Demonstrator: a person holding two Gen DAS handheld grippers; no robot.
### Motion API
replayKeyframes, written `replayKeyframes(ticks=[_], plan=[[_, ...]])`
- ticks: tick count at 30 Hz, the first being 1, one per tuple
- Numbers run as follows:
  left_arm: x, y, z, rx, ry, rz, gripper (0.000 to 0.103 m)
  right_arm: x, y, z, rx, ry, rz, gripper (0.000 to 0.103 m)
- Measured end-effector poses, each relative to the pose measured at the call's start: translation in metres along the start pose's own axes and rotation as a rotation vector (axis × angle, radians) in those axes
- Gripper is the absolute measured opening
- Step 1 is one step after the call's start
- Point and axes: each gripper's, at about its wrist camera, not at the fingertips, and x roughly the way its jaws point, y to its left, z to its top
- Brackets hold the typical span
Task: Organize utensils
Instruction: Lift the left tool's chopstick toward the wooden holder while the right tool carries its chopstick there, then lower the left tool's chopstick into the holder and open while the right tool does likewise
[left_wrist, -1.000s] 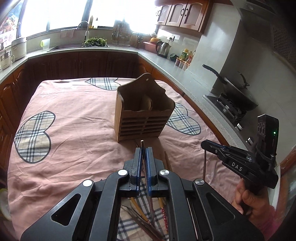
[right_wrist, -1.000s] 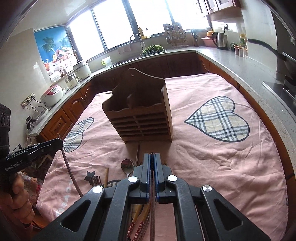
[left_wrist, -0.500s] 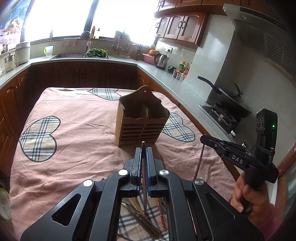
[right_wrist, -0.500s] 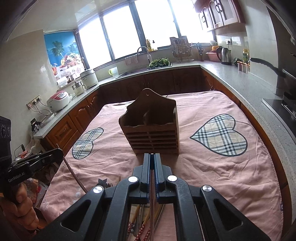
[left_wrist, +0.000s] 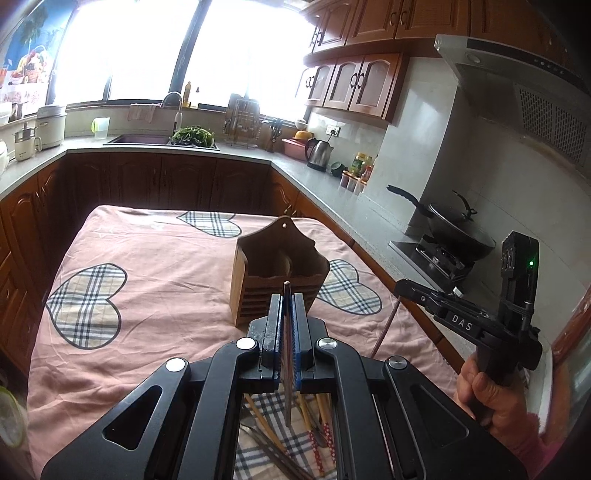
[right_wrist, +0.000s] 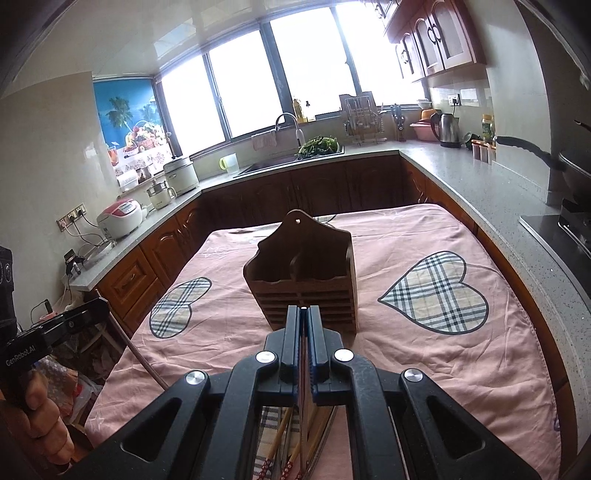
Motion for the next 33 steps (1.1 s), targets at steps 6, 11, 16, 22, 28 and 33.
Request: replayKeyframes(ticks=[6, 11, 16, 22, 28, 33], plan=[[0.000, 0.003, 0.030, -0.005, -0.088, 0.018, 0.003, -0.001, -0.003, 0.028, 0.007, -0.078, 0.002, 0.004], [0.005, 0.009, 0.062, -0.012, -0.161, 0.029, 0.003, -0.006, -0.004, 0.064, 0.010, -0.166, 0.000, 0.004], [0.018, 0.014, 0.101, -0.014, -0.239, 0.047, 0.003, -0.006, -0.007, 0.107, 0.019, -0.267, -0.014, 0.004], [0.054, 0.025, 0.136, -0.031, -0.270, 0.065, 0.003, 0.016, -0.018, 0.148, 0.047, -0.338, -0.028, 0.004], [0.108, 0.042, 0.137, -0.071, -0.237, 0.090, 0.003, 0.069, -0.038, 0.150, 0.095, -0.292, -0.030, 0.004], [0.153, 0.058, 0.120, -0.128, -0.180, 0.111, 0.003, 0.111, -0.057, 0.123, 0.144, -0.229, -0.034, 0.004]])
